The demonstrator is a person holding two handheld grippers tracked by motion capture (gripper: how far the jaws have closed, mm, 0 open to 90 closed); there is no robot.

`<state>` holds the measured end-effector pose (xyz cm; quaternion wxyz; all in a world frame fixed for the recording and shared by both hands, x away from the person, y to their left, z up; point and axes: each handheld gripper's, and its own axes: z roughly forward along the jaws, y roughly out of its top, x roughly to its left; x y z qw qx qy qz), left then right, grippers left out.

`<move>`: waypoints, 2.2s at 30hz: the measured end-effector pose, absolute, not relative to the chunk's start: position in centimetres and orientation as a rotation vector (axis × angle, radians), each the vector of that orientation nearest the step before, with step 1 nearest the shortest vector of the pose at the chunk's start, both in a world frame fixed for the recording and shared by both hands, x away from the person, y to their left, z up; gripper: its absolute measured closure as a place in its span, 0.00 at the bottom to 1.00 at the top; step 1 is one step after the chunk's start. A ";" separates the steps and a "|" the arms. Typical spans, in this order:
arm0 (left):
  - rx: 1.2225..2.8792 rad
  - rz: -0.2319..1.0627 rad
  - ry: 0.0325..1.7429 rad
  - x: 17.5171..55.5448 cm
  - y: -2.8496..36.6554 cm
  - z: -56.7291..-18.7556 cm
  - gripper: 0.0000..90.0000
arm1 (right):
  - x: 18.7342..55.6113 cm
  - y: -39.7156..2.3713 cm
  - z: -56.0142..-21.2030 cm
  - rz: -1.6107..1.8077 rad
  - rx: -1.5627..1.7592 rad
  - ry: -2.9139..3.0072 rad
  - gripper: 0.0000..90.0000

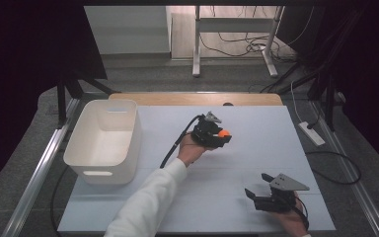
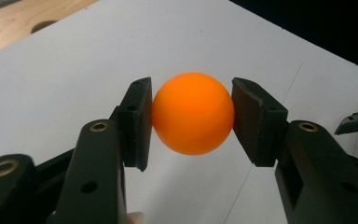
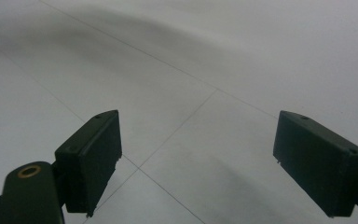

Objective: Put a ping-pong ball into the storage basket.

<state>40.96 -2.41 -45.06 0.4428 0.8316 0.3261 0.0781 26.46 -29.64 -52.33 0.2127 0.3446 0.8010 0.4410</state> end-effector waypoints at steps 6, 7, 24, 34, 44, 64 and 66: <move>2.054 0.209 0.807 40.5 -1.8 -44.6 0.57 | 26.4 -29.6 -52.3 1.221 0.960 2.226 0.17; 2.050 0.205 0.808 40.5 -1.7 -44.5 0.57 | 26.4 -29.6 -52.4 1.221 0.960 2.226 0.17; 2.005 0.221 0.810 39.3 -0.6 -43.1 0.57 | 26.5 -29.6 -52.3 1.213 0.959 2.222 0.17; 1.976 0.215 0.810 39.0 0.2 -42.5 0.57 | 26.5 -29.6 -52.3 1.215 0.959 2.219 0.17; 1.974 0.249 0.812 38.6 0.9 -42.1 0.57 | 26.5 -29.6 -52.4 1.213 0.957 2.222 0.17; 1.936 0.270 0.804 38.0 2.2 -41.0 0.56 | 26.5 -29.6 -52.4 1.211 0.954 2.223 0.17; 1.932 0.273 0.805 38.0 2.4 -40.9 0.56 | 26.5 -29.6 -52.4 1.210 0.954 2.223 0.17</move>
